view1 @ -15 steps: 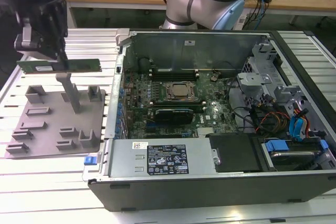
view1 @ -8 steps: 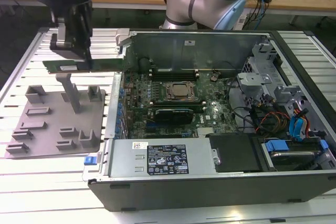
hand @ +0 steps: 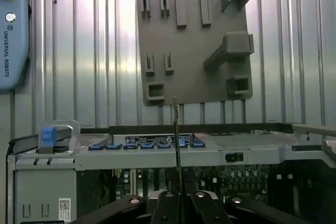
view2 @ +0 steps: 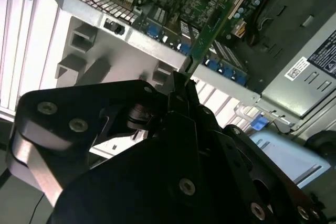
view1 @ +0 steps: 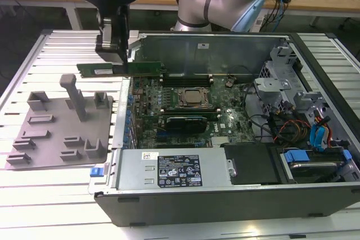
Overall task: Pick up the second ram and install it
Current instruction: 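Pick up the second ram and move it above second insertion slot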
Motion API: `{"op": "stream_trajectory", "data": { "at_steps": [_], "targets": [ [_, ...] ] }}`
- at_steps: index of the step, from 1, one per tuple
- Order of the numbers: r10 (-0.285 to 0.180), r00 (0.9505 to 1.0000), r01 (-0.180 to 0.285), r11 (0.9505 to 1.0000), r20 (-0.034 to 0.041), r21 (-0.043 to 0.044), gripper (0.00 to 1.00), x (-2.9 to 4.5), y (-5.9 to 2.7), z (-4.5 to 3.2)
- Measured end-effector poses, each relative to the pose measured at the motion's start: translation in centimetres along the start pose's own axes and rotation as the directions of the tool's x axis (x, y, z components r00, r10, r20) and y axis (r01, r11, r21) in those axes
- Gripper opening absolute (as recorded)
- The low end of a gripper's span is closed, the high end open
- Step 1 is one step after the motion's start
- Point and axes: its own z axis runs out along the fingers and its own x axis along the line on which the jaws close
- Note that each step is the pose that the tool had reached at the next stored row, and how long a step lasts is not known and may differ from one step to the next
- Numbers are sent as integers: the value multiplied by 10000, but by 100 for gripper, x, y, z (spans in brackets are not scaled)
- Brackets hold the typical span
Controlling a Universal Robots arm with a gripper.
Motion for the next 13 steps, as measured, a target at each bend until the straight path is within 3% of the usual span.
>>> {"op": "stream_trajectory", "data": {
  "at_steps": [3, 7, 13],
  "targets": [
    [2, 10000, -2, 10000, -4, 1, 11, -10, -99, -4],
    [0, 10000, 0, 10000, -12, 1, 11, -32, -317, -14],
    [1, 10000, -1, 10000, -19, 1, 11, -53, -503, -21]
  ]
}}
